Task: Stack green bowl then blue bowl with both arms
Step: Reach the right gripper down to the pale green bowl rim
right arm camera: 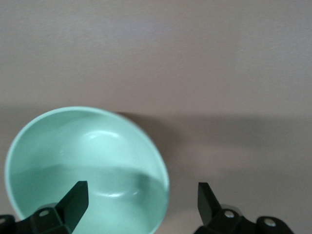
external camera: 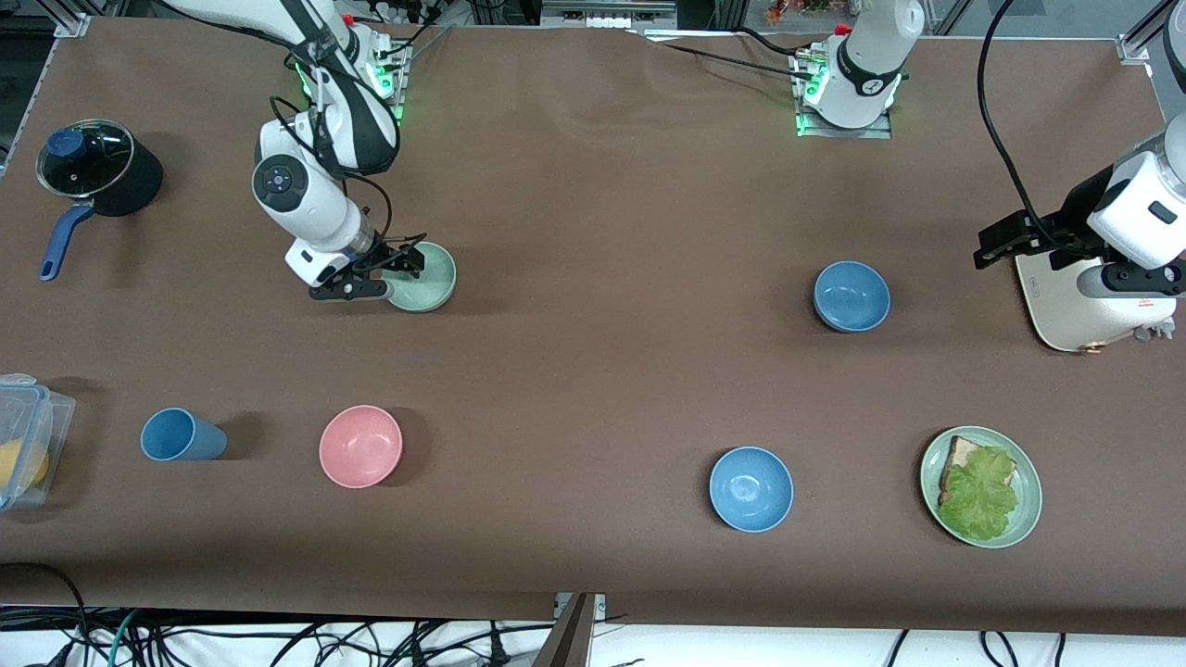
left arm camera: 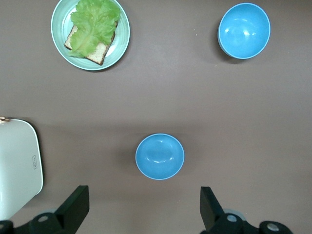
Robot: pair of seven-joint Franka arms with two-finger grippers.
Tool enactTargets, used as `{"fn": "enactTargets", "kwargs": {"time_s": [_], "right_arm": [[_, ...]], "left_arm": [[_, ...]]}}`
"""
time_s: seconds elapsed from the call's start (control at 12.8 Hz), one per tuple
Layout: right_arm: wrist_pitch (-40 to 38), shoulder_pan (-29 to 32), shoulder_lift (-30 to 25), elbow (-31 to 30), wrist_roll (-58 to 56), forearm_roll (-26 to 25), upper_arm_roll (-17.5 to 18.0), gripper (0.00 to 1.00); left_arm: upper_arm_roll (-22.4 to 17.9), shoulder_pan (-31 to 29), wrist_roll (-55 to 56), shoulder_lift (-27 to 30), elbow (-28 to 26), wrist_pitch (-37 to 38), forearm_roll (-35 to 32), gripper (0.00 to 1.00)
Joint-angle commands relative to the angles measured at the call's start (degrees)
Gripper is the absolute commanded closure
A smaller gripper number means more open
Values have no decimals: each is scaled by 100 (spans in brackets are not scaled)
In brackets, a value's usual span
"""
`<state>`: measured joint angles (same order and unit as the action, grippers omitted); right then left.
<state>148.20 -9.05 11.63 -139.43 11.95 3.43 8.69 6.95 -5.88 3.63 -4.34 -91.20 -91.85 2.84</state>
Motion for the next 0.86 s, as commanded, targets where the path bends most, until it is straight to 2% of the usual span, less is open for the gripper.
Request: {"fn": "enactTargets", "kwargs": {"time_s": [0.0, 0.08, 0.16, 0.39, 0.47, 0.78], "right_arm": [[297, 35, 199, -76, -140, 52, -7, 6], [297, 35, 225, -76, -131, 61, -7, 15], [297, 35, 243, -76, -114, 61, -7, 30], [254, 35, 226, -49, -78, 61, -7, 87], [219, 35, 217, -32, -78, 61, -16, 100], [17, 35, 68, 64, 9, 61, -16, 100]], "left_arm": [[34, -10, -82, -76, 173, 141, -90, 0], [26, -10, -99, -76, 173, 141, -90, 0], [26, -10, -100, -76, 173, 141, -90, 0], [34, 17, -82, -76, 173, 141, -90, 0], [34, 17, -91, -76, 173, 141, -90, 0], [34, 17, -82, -76, 181, 141, -82, 0]]}}
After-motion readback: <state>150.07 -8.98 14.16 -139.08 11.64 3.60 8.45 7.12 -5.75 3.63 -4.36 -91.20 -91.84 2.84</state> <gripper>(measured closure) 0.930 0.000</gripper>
